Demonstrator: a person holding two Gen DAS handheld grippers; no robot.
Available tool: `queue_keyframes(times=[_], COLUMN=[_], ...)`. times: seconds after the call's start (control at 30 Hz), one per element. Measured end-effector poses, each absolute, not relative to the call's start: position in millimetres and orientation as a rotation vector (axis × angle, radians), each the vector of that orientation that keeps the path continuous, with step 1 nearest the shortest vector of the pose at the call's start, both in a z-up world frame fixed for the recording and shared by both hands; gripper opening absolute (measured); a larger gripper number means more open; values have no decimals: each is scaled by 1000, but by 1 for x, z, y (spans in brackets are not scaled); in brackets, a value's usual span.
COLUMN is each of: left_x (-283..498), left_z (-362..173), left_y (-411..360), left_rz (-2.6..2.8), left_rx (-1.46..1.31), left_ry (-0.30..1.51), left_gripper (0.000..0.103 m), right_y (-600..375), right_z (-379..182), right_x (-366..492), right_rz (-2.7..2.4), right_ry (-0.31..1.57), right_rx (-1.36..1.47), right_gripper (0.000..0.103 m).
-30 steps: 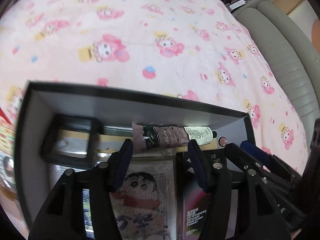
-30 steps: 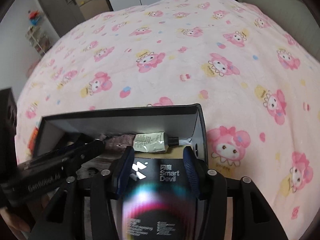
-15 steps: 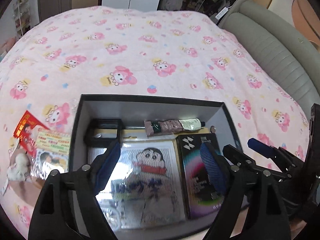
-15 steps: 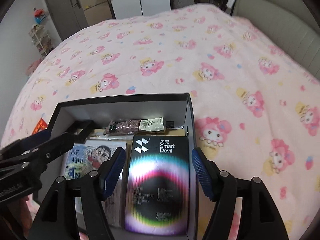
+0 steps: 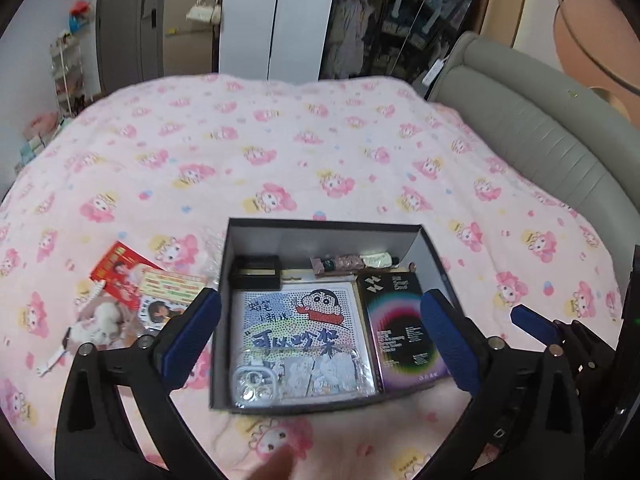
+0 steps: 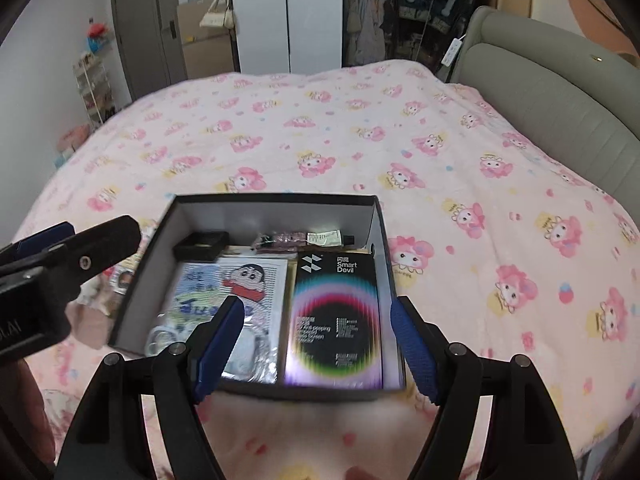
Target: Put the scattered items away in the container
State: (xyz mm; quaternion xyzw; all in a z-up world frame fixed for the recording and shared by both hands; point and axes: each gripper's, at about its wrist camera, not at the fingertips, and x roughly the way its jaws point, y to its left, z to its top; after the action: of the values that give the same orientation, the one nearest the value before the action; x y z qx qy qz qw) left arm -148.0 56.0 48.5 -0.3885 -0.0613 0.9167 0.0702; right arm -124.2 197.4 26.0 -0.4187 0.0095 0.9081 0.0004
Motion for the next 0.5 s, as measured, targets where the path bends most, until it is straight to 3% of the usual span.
queue_keyframes(times=[0.27,0.5], left_x=[-79,-21], left_z=[87,98], left_y=[50,51], left_rz=[2806,2875], left_rx=[-1059,-1000], left_ry=[-163,-122], left_gripper=[102,102], right_y=[195,189], right_z=[78,87], right_x=[-59,-6], right_rz=[2894,2898], right_ry=[55,54], right_rx=[-1111,-1044], right_gripper=[76,79])
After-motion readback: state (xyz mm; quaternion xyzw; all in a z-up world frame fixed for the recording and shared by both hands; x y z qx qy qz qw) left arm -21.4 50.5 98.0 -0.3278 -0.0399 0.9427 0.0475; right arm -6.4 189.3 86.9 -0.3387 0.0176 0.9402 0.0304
